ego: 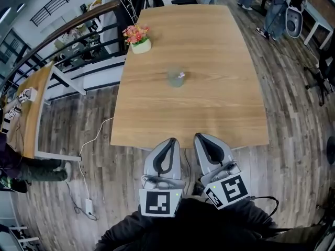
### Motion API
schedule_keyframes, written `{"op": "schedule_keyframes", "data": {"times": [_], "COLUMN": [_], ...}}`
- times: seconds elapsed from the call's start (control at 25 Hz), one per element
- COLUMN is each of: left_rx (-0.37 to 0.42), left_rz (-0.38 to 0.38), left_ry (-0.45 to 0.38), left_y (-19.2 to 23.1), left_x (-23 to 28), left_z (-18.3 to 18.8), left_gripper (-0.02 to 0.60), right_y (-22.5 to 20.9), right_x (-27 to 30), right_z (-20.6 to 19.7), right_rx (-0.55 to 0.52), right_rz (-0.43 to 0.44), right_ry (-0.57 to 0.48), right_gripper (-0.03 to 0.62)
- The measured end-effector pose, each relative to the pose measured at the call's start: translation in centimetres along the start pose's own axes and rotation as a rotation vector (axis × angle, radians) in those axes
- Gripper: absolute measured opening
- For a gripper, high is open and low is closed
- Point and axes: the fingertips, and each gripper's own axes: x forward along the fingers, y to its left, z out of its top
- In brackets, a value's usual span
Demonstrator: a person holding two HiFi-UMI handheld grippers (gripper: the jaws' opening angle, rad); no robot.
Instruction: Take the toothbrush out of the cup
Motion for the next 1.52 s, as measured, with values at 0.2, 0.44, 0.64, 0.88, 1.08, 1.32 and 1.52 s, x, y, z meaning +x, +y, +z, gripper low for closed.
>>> {"op": "schedule_keyframes", "data": {"times": [0.2, 0.44, 0.64, 0.88, 1.08, 1.32, 1.52], "left_rx": [-0.024, -0.04, -0.06, -0.075, -0.06, -0.061, -0.063], "left_rz": [-0.049, -0.094, -0.145, -0.194, -0.188, -0.157, -0.141], "left_ry": [0.005, -0.059, -0.102, -0.068, -0.025, 0.008, 0.047], "left_y": [3.2, 7.7, 9.9, 10.0, 9.8, 9.2, 8.6], "left_x": [5.3, 10.7, 13.3, 15.4, 17.2, 19.4, 20.9], "left_z": [0.1, 3.3, 5.1, 4.0, 2.9, 2.0, 0.9], "left_gripper": [0.008, 0.008, 0.008, 0.008, 0.008, 0.008, 0.008], "right_y": [-1.7, -2.5, -3.4, -4.7, -6.5, -8.4, -9.9], "right_x": [5.6, 12.0, 15.3, 16.8, 17.6, 18.6, 19.4], "right_z": [-0.1, 2.3, 4.2, 3.5, 2.7, 1.9, 0.8], "right_rx": [-0.006, -0.039, -0.07, -0.057, -0.038, -0.019, 0.017], "right_rz": [-0.031, -0.055, -0.111, -0.155, -0.156, -0.113, -0.076], "right_ry": [0.027, 0.022, 0.006, 0.02, 0.028, 0.044, 0.065], "right_gripper": [0.0, 0.0, 0.0, 0.0, 0.0, 0.0, 0.0]}}
